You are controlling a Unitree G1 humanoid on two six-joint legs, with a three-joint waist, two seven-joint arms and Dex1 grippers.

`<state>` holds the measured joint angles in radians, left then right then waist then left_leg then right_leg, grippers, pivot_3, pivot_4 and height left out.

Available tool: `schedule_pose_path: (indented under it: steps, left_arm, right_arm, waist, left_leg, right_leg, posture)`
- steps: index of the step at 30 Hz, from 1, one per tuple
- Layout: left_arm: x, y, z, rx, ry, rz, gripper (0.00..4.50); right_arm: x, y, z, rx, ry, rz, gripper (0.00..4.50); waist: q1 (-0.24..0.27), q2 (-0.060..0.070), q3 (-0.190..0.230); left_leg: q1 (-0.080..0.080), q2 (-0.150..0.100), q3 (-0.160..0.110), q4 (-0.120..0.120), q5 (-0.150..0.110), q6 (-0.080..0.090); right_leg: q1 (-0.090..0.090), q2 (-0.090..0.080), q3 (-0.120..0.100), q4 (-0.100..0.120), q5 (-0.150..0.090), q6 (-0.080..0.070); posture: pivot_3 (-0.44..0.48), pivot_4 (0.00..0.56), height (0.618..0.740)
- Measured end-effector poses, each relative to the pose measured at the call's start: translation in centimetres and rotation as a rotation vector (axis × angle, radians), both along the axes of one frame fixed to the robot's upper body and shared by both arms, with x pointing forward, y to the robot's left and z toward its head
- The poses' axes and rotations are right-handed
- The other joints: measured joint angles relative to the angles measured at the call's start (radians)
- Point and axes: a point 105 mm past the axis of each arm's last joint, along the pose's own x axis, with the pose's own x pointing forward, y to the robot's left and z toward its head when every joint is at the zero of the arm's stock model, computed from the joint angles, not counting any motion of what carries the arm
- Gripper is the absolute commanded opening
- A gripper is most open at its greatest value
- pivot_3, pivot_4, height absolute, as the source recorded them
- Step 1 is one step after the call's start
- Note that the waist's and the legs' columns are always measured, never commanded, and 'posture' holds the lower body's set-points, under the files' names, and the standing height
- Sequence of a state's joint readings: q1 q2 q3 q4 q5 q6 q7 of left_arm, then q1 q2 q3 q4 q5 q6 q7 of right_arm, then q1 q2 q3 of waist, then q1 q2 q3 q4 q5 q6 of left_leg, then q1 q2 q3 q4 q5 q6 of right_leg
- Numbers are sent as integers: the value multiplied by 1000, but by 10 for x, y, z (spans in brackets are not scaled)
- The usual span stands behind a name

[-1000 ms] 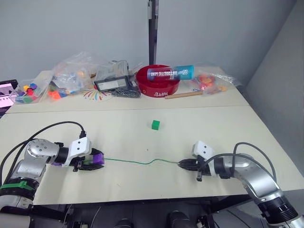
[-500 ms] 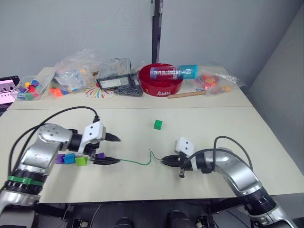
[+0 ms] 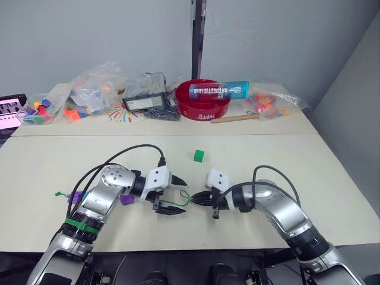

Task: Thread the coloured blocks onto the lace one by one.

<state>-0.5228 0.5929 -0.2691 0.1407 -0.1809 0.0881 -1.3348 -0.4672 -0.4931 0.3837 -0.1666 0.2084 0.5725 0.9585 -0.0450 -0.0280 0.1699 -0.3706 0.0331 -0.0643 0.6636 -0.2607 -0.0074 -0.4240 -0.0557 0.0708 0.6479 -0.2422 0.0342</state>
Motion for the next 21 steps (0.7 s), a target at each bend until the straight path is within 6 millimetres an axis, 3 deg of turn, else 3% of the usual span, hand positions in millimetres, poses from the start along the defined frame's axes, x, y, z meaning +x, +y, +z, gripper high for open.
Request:
schedule_pose_path:
  steps: [11,21]
  left_arm:
    - [0,-9,2,-27,2,-15,37]
    - [-1,-9,-2,4,3,-23,37]
  right_arm:
    - [-1,0,-1,-4,10,-9,0]
    - [-1,0,-2,-7,15,-11,0]
  waist:
    - [0,0,0]
    - [1,0,0]
  left_leg:
    - [0,0,0,0,0,0]
    - [0,0,0,0,0,0]
  right_leg:
    - [0,0,0,0,0,0]
    - [0,0,0,0,0,0]
  posture:
    - [0,150,731]
    - [0,150,731]
